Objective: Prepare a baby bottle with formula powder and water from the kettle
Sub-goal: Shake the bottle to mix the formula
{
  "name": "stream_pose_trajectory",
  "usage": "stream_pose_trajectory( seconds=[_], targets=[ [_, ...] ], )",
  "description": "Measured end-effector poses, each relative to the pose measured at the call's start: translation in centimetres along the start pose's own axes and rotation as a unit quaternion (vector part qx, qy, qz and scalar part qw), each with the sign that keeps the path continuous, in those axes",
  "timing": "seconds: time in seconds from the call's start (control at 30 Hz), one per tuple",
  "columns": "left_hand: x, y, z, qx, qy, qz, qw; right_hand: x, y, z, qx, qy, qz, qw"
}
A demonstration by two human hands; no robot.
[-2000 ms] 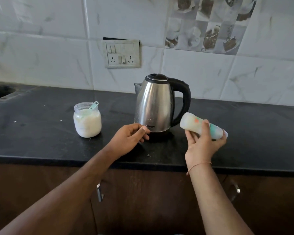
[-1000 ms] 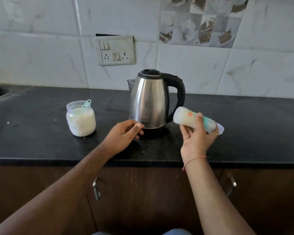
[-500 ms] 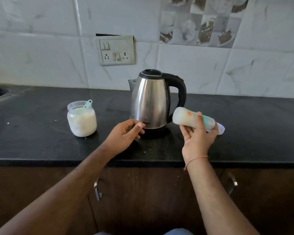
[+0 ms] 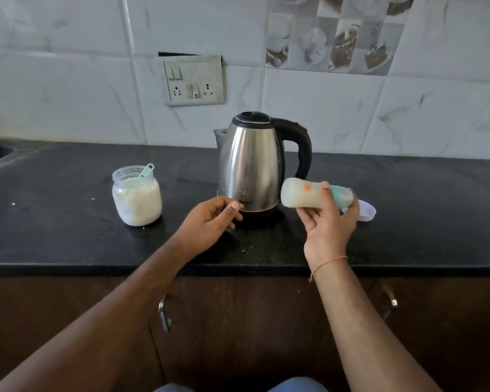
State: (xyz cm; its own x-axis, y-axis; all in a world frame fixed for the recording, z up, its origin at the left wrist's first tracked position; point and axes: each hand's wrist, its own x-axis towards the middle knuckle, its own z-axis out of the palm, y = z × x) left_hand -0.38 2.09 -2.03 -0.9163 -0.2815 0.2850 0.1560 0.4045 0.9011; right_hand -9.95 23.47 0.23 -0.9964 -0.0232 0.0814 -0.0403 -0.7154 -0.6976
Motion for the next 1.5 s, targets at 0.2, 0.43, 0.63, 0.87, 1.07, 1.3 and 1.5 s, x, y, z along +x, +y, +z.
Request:
stream_pose_trajectory(
  seconds=[0.2,0.43,0.63,0.87,1.07,1.3,1.5],
  targets=[
    [0.1,0.1,-0.1,-0.001,0.000,-0.003,1.000,-0.4,0.2,0.0,-0.007,-0.008,-0.003,1.000],
    [-0.1,0.3,-0.1,0.007,-0.001,-0.003,1.000,-0.6,0.3,0.2,-0.009,-0.014,0.008,1.000],
    [-0.3,0.5,-0.2,0.010,-0.020,0.005,1.000,-0.6,0.5,0.5,-0.014,-0.064,0.106,0.992],
    [-0.4,0.4,0.1,0.003,-0.022,0.019,1.000,-0.5,0.5,0.6,0.040,-0.061,0.133,0.988],
    [-0.6,0.6,-0.1,0.023,-0.037,0.024,0.999,-0.4,0.5,0.6,0.057,-0.065,0.170,0.982],
    [-0.6,0.6,-0.4,0.027,-0.048,0.023,0.998,-0.5,0.4,0.5,-0.014,-0.055,0.094,0.994],
    [-0.4,0.5,-0.3,0.032,-0.051,0.020,0.998,-0.3,0.7,0.5,-0.073,-0.052,0.024,0.996]
  ],
)
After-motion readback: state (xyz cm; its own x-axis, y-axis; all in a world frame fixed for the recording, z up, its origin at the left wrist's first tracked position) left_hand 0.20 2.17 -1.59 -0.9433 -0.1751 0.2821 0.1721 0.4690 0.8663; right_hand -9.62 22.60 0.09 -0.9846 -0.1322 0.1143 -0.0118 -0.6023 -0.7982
